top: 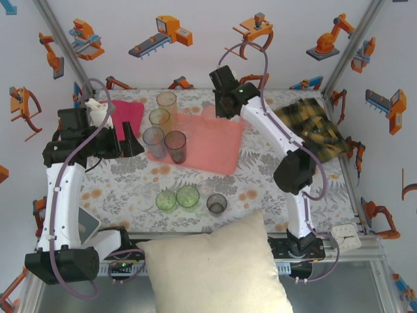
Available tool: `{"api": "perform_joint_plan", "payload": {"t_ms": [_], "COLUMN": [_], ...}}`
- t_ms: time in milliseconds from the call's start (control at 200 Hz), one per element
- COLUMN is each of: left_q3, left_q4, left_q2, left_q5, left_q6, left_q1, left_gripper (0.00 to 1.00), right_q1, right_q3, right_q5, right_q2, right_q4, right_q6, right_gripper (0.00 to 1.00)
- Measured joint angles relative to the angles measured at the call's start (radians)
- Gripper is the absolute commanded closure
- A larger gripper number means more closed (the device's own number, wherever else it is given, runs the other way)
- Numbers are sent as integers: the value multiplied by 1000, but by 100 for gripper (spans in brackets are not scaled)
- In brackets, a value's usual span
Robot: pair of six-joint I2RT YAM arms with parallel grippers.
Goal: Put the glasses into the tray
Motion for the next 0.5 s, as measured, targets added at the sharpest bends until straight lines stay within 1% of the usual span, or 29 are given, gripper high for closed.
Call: {"api": "perform_joint_plan", "payload": {"t_ms": [155, 265, 376, 501], "left_q3": [6, 16, 30, 36], "left_q4": [-3, -8, -14, -17], "left_q2": [14, 18, 18, 18], "left_q5": [0, 0, 5, 11], "left_q6": [0, 0, 0, 0], "left_q1": [0, 0, 2, 3], "left_gripper": [3, 3, 3, 3], "right_q1": [-22, -34, -43, -53], "right_q3": [125, 181, 224, 234], "right_q5": [-14, -26, -40, -61], "right_q2": [146, 219, 259, 265], "right_q4": [11, 11, 12, 35], "right_q6": [1, 1, 1, 1], "right_gripper": [97, 98, 98, 97]}}
